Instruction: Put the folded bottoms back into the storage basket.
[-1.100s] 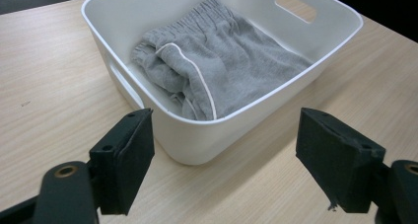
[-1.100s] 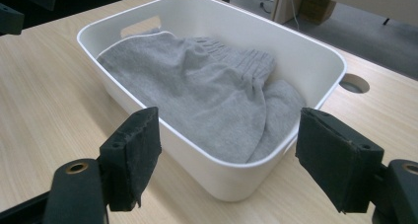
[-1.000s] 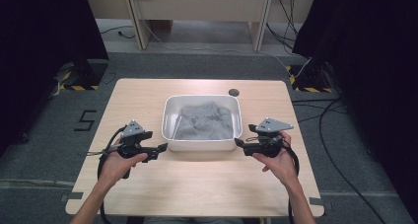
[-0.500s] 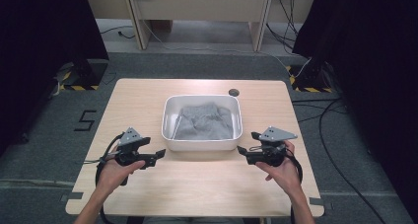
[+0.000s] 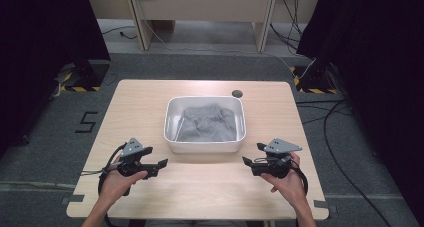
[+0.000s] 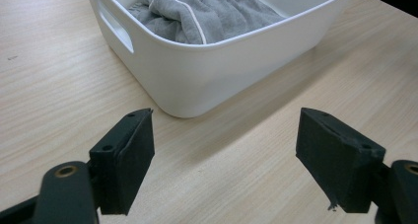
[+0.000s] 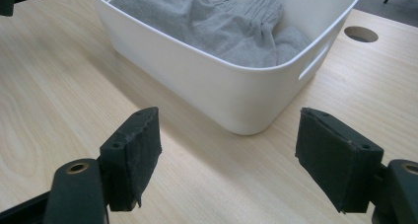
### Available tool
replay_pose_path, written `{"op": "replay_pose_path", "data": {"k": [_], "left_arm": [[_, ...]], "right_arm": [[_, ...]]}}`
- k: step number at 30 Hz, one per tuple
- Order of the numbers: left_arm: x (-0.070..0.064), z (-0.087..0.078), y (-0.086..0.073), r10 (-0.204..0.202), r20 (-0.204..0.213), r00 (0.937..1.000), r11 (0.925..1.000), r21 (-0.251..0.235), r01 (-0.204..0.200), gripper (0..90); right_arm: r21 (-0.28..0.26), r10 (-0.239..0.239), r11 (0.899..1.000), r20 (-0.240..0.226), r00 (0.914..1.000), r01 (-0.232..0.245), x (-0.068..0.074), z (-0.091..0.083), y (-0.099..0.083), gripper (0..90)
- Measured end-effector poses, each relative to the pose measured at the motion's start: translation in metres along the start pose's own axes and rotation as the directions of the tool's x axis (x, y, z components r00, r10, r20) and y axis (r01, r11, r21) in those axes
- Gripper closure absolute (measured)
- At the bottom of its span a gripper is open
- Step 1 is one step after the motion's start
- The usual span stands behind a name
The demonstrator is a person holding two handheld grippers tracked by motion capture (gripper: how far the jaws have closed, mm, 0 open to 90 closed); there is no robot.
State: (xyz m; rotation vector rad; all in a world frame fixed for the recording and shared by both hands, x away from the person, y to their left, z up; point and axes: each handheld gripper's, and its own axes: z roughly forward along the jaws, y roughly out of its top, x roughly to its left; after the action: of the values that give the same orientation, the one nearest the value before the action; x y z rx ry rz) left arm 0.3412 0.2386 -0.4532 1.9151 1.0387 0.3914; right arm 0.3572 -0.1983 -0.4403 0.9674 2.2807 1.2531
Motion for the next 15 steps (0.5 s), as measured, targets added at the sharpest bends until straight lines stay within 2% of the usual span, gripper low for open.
{"op": "replay_pose_path", "data": {"k": [10, 15], "left_arm": [[0.0, -0.002, -0.011, -0.006, -0.007, 1.0, 1.0, -0.006, 0.006, 21.8], [0.001, 0.001, -0.021, -0.009, -0.011, 0.9999, 0.9999, 0.013, 0.01, 21.8]], "right_arm": [[0.017, 0.009, 1.0, 0.001, 1.0, -0.009, 0.001, -0.002, -0.01, 26.3], [0.031, 0.01, 0.999, 0.004, 0.9999, -0.01, 0.004, 0.0, -0.016, 26.3]]}}
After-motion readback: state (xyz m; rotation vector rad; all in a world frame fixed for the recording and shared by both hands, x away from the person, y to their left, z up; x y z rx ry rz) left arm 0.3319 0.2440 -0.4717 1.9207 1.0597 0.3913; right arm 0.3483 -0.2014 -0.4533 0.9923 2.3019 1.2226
